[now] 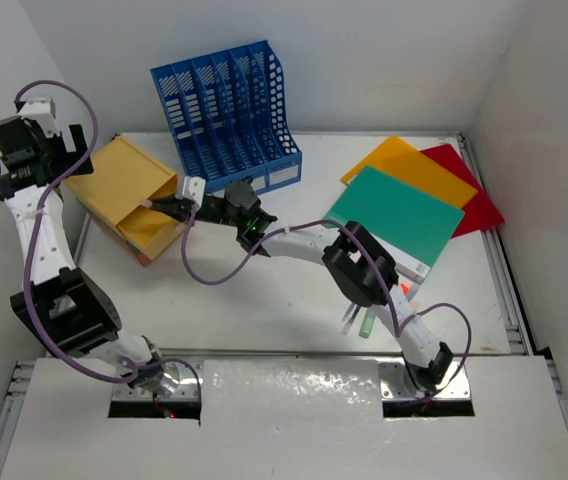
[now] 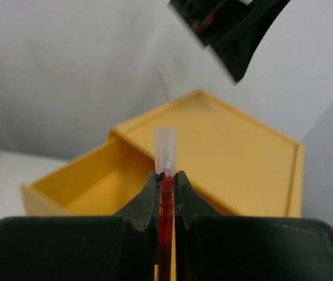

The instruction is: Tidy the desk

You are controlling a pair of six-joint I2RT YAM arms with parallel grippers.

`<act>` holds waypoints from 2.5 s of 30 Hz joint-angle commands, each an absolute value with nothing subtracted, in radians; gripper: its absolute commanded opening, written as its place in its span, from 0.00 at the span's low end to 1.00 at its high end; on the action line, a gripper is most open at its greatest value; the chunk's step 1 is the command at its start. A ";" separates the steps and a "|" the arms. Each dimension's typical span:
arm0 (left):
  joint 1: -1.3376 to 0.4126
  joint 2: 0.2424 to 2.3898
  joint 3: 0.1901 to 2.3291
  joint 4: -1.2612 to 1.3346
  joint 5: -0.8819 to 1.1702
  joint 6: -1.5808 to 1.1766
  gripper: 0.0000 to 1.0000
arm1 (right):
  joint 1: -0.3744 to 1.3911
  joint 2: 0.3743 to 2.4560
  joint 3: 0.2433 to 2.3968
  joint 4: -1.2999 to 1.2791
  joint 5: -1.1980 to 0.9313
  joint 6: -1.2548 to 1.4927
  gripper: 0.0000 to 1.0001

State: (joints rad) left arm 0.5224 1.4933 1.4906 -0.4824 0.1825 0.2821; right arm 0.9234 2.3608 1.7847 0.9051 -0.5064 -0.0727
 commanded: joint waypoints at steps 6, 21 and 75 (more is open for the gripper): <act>0.517 1.494 1.496 -0.419 0.172 0.272 1.00 | 0.920 2.249 1.713 0.885 -0.540 -0.180 0.40; 0.515 1.506 1.497 -0.408 0.144 0.278 0.99 | 0.937 1.834 1.346 0.862 -0.118 0.022 0.72; 0.517 1.411 1.549 -0.394 0.196 0.267 1.00 | 0.626 1.356 0.422 -0.037 0.282 0.719 0.24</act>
State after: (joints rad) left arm 0.5224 1.4342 1.5360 -0.4309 0.1982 0.2638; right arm 0.6235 1.3319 0.4393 -0.0944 0.3237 0.6971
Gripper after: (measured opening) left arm 0.996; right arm 0.238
